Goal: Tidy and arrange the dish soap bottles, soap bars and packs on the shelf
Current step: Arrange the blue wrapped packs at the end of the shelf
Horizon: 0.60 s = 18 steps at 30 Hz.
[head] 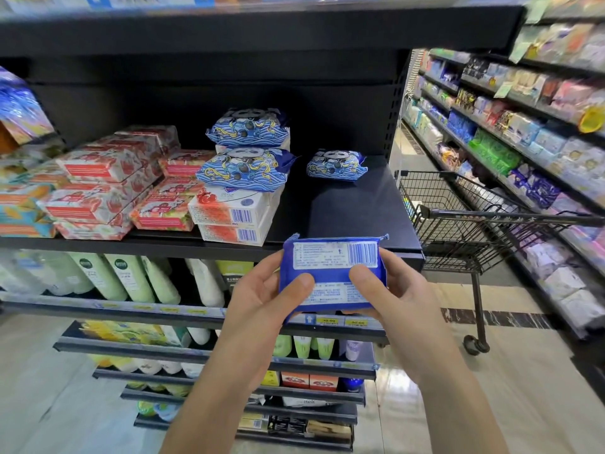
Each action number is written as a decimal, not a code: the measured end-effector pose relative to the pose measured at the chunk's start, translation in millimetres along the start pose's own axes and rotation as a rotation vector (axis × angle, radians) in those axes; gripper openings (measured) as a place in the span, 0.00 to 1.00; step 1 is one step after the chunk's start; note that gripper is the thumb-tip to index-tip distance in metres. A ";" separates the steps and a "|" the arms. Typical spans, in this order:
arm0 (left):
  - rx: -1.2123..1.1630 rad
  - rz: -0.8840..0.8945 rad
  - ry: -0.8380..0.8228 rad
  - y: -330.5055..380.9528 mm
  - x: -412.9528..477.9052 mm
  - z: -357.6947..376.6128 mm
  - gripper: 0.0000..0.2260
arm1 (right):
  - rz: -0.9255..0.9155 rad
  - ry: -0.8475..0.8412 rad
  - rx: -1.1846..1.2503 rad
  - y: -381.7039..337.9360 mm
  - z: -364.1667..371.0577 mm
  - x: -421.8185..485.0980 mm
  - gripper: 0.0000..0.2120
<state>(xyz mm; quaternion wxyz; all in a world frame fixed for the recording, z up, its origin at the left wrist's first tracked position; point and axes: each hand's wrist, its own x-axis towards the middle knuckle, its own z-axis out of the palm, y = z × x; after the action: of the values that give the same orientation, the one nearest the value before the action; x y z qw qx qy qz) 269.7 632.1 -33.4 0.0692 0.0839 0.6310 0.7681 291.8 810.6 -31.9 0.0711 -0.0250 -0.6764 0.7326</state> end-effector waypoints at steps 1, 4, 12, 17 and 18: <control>-0.002 0.006 0.001 0.3 -0.6 0.6 0.22 | 0.010 -0.005 -0.003 -1.3 0.1 -0.2 0.24; -0.002 0.019 0.001 -0.9 -1.5 1.0 0.22 | 0.035 -0.010 -0.002 -2.0 -0.2 -0.4 0.22; 0.038 0.000 -0.030 0.9 -0.7 -0.7 0.25 | -0.011 -0.025 0.057 0.6 -4.8 0.0 0.20; 0.053 0.008 0.021 4.9 2.4 -2.5 0.21 | -0.131 -0.028 0.068 5.2 -8.4 1.3 0.23; 0.078 0.005 0.009 5.1 3.1 -4.5 0.22 | -0.155 -0.029 0.068 5.9 -9.5 2.3 0.24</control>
<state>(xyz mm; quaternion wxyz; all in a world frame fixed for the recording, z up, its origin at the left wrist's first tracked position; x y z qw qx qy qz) 265.6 627.5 -29.1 0.0610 0.0845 0.6606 0.7435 290.4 819.8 -38.5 0.1185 0.0406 -0.6519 0.7478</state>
